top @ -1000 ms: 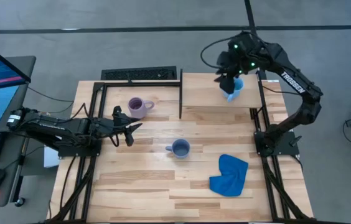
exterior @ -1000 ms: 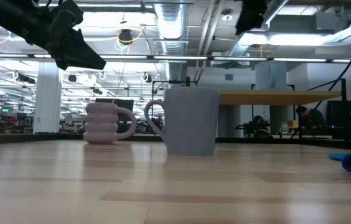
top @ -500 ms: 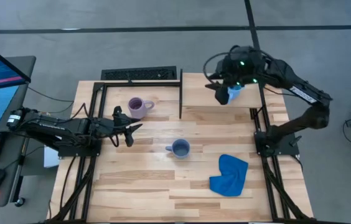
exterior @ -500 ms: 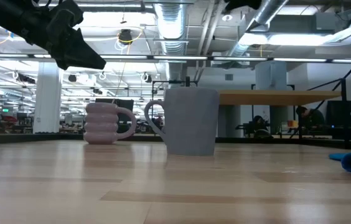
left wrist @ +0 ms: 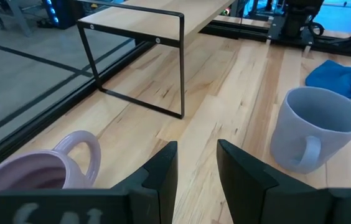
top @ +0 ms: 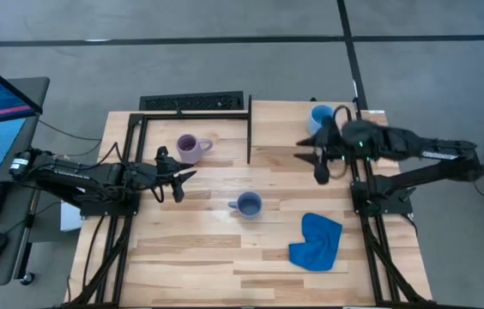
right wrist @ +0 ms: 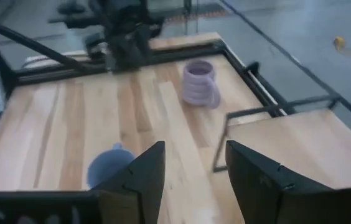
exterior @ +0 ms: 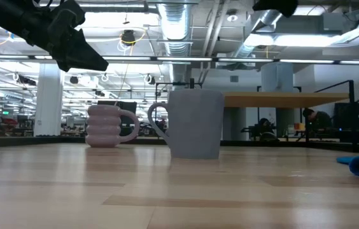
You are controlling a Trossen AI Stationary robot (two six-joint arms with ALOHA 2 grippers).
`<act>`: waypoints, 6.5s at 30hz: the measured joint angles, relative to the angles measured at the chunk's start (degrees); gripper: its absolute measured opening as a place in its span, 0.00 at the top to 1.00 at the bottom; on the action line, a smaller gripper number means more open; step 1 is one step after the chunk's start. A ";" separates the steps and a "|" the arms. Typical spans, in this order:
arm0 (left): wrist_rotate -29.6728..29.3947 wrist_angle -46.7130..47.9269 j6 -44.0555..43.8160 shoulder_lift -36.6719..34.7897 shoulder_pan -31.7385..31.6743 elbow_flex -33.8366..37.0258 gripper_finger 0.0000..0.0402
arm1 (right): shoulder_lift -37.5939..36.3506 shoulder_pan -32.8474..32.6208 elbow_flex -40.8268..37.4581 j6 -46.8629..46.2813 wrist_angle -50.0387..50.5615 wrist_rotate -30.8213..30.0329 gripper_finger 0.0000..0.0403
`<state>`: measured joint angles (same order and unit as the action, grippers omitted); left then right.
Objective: Stack small to large cups/mugs on shelf
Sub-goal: Put the light blue mug on the shelf, then put the blue mug on the shelf
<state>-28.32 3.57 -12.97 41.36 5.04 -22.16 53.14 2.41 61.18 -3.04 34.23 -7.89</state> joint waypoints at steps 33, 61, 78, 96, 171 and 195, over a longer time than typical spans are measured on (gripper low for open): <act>-0.53 -0.41 1.83 -0.02 0.00 0.00 0.74 | 15.53 0.16 -26.61 -6.66 -49.94 -44.12 0.53; -0.55 0.15 1.68 -0.02 0.00 0.00 0.74 | 15.40 3.61 -26.54 -14.46 -39.12 -52.59 0.53; -0.55 0.14 1.20 -0.02 0.00 -0.01 0.74 | 14.90 3.61 -26.54 -20.55 -32.20 -55.49 0.53; -0.55 0.44 1.15 -0.02 0.01 0.00 0.74 | 14.19 3.63 -26.54 -21.43 -31.23 -56.47 0.53; -0.55 2.19 2.27 0.00 0.01 0.01 0.74 | 14.67 -18.77 -23.75 -16.68 -39.64 -17.54 0.90; 2.40 3.55 2.18 0.00 0.02 0.00 0.74 | 14.67 -18.79 -23.75 -16.51 -39.42 -17.45 0.56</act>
<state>-25.91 7.11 -10.79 41.36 5.06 -22.16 67.81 -16.38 37.43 -19.55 -5.19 -25.34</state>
